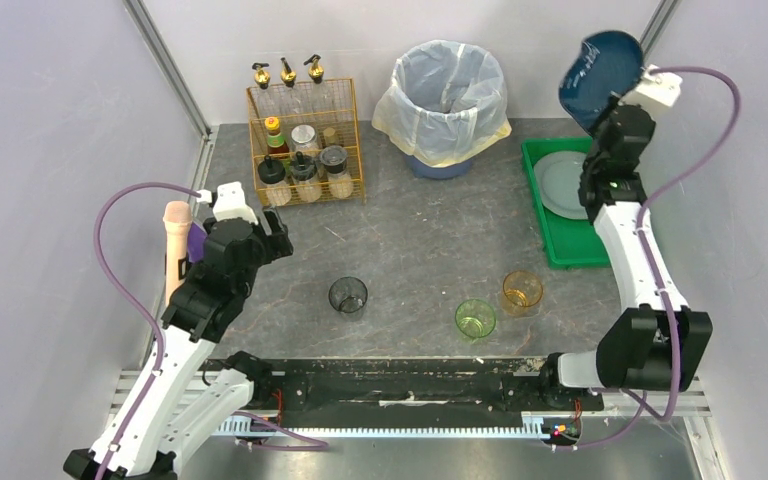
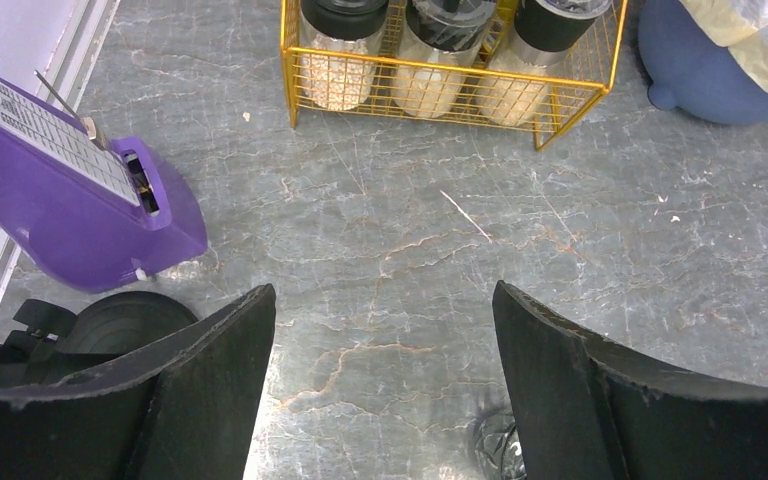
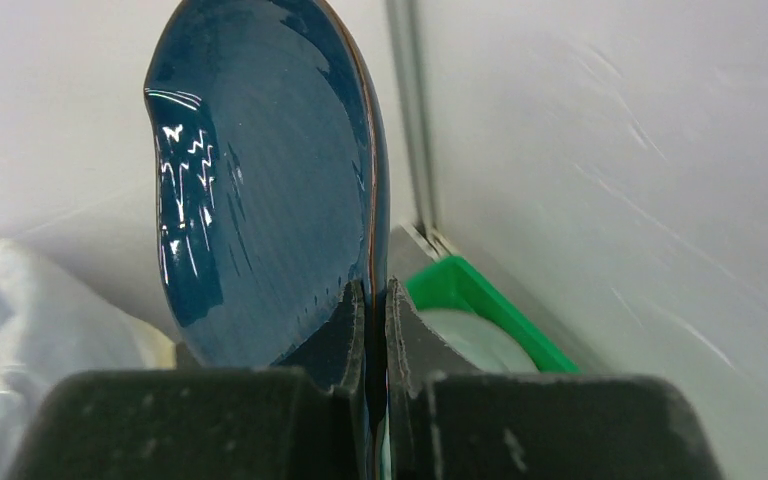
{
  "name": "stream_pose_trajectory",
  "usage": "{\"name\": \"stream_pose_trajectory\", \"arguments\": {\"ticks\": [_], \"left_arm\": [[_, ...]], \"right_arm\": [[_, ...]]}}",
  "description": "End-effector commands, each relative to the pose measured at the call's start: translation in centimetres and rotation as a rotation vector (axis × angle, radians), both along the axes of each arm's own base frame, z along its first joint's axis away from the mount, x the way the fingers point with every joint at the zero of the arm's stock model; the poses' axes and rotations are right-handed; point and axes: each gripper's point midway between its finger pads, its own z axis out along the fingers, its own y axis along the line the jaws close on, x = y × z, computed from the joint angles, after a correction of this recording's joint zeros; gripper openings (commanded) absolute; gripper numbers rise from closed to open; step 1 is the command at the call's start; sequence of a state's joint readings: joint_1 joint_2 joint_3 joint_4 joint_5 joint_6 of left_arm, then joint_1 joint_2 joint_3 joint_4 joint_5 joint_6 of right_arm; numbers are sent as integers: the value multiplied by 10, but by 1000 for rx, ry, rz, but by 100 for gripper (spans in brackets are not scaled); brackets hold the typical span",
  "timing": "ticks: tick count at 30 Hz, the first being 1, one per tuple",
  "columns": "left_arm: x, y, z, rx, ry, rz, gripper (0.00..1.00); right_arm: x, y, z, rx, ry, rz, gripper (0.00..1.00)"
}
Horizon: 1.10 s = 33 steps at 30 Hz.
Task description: Clear the kitchen counter
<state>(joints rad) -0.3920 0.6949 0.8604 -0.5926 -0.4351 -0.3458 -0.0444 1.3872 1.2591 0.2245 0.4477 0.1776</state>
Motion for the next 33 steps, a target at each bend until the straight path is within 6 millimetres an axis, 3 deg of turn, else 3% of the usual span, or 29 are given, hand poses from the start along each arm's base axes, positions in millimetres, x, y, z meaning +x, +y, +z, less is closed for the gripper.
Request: {"name": "stream_pose_trajectory", "arguments": {"ticks": [1, 8, 14, 23, 33], "left_arm": [[3, -1, 11, -17, -50, -6, 85], [3, -2, 10, -21, -50, -12, 85], [3, -3, 9, -20, -43, -17, 85], [6, -5, 4, -10, -24, -21, 84], [8, -6, -2, 1, -2, -26, 84]], "right_arm": [[-25, -23, 4, 238, -146, -11, 0], [-41, -68, -86, 494, -69, -51, 0], [-37, -72, -148, 610, 5, -30, 0], [-20, -76, -205, 702, 53, -15, 0], [17, -78, -241, 807, 79, 20, 0]]}}
